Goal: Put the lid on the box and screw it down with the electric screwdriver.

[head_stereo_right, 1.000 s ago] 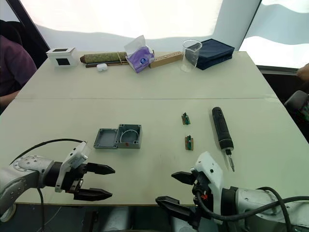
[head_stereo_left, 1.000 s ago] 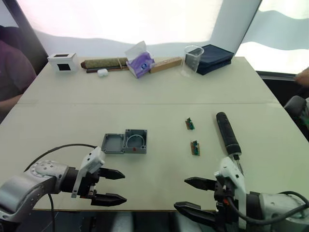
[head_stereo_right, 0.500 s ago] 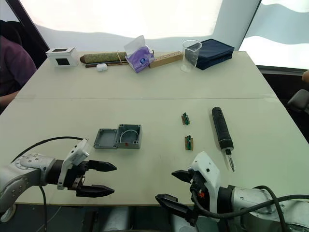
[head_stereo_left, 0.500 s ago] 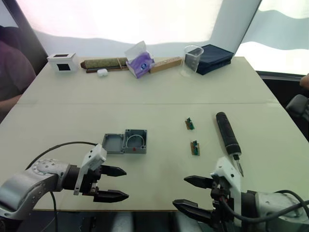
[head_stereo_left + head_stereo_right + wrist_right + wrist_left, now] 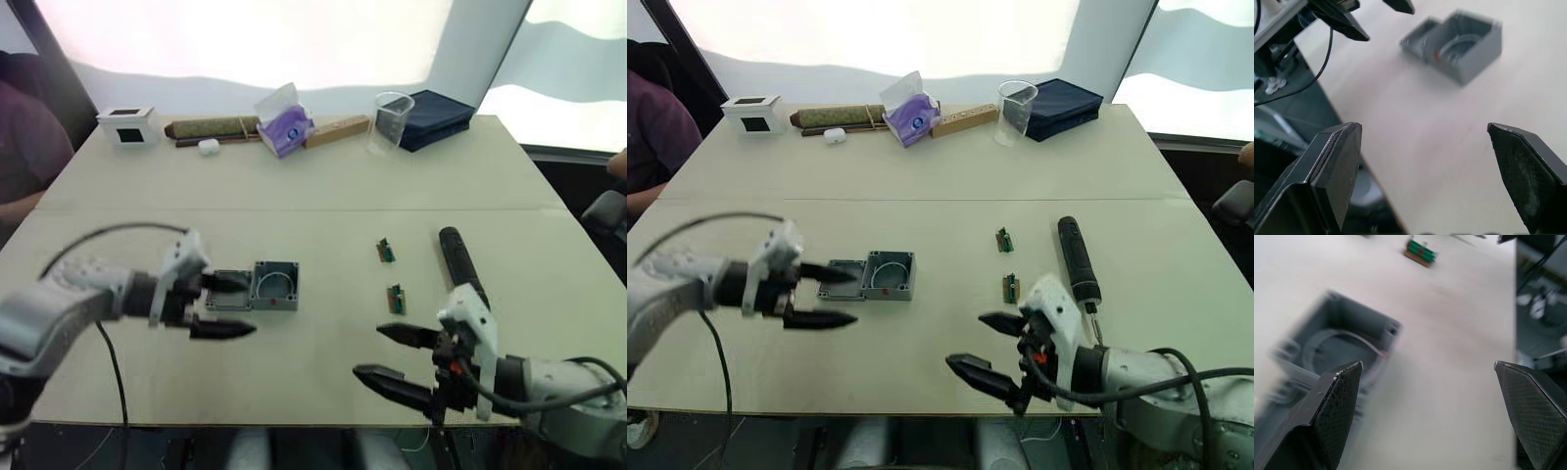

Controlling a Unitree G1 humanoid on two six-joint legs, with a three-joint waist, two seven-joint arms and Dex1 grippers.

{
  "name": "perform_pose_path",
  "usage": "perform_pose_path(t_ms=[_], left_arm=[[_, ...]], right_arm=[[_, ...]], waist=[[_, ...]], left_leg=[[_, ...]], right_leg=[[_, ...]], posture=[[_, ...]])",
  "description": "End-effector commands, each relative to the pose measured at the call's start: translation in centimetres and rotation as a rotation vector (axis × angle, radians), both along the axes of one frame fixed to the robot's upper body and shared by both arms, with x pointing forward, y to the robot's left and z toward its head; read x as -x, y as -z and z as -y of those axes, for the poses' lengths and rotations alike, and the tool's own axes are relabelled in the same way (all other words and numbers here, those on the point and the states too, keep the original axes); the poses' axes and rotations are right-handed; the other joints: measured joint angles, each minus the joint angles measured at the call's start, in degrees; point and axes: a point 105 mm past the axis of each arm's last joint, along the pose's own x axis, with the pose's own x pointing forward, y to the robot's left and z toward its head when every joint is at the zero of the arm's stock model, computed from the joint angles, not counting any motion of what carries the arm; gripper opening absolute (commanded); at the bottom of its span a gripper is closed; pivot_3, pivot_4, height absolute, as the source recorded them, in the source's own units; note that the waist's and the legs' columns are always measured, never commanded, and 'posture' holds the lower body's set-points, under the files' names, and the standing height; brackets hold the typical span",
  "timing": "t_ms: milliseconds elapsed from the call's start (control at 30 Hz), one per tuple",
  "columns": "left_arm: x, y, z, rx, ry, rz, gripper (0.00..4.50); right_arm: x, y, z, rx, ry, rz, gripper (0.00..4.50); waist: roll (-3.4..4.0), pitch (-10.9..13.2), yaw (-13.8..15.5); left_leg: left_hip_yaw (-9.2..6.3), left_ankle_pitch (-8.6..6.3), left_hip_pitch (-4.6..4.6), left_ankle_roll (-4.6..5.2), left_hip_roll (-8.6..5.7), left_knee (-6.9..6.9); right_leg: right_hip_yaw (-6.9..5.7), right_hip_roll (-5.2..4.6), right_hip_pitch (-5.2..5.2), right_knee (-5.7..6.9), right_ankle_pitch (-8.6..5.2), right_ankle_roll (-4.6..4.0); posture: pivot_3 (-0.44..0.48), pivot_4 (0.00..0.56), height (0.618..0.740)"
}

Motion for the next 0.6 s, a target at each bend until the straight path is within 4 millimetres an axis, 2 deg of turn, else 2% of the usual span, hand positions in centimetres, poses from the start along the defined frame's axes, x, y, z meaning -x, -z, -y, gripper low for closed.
perform_pose_path(t_ms=[33,100,233,300,500,600], left_arm=[[-0.7,-0.4,1.2,-0.136,0.121,0.078,4.44],[-1.3,0.0,1.7,-0.282,0.198,0.153,4.44],[-1.6,1.1,3.3,-0.361,0.296,0.186,4.44],[-2.0,1.8,3.1,-0.422,0.292,0.173,4.44],[-2.5,3.8,3.7,-0.468,0.317,0.159,4.44],[-2.7,4.8,4.3,-0.466,0.32,0.154,4.44]], right_arm=[[-0.8,-0.4,-0.8,0.03,0.0,0.071,4.46],[-1.6,-0.3,-1.4,0.067,0.006,0.123,4.46],[-2.0,1.2,-1.9,0.105,0.03,0.131,4.46],[-2.0,1.7,-1.9,0.116,0.043,0.132,4.46],[-2.0,2.4,-1.5,0.106,0.104,0.136,4.46],[-2.1,2.5,-1.4,0.092,0.134,0.139,4.46]], waist=[[0.01,0.01,-0.14],[-0.01,0.02,-0.11],[0.03,0.0,0.02],[0.02,0.01,-0.03],[0.02,0.01,0.08],[0.05,-0.01,0.17]], left_leg=[[-0.01,0.0,-0.05,0.0,0.0,-0.01],[-0.04,-0.02,-0.08,0.04,0.02,-0.01],[-0.06,-0.02,-0.17,0.05,0.02,0.0],[-0.06,-0.02,-0.26,0.05,0.02,0.04],[-0.12,-0.05,-0.46,0.11,0.03,0.36],[-0.17,-0.3,-0.62,0.56,0.03,0.85]], right_leg=[[-0.01,0.02,-0.08,-0.01,0.0,0.0],[-0.01,0.07,-0.13,0.02,0.0,0.01],[-0.01,0.09,-0.21,0.05,0.0,0.0],[0.0,0.08,-0.28,0.07,0.0,0.0],[-0.05,0.09,-0.32,0.19,0.0,0.0],[-0.09,0.12,-0.3,0.31,-0.01,0.02]], posture=[[0.0,0.15,0.737],[0.0,0.15,0.737],[0.0,0.15,0.737],[0.0,0.15,0.737],[0.0,0.15,0.737],[0.0,0.15,0.737]])
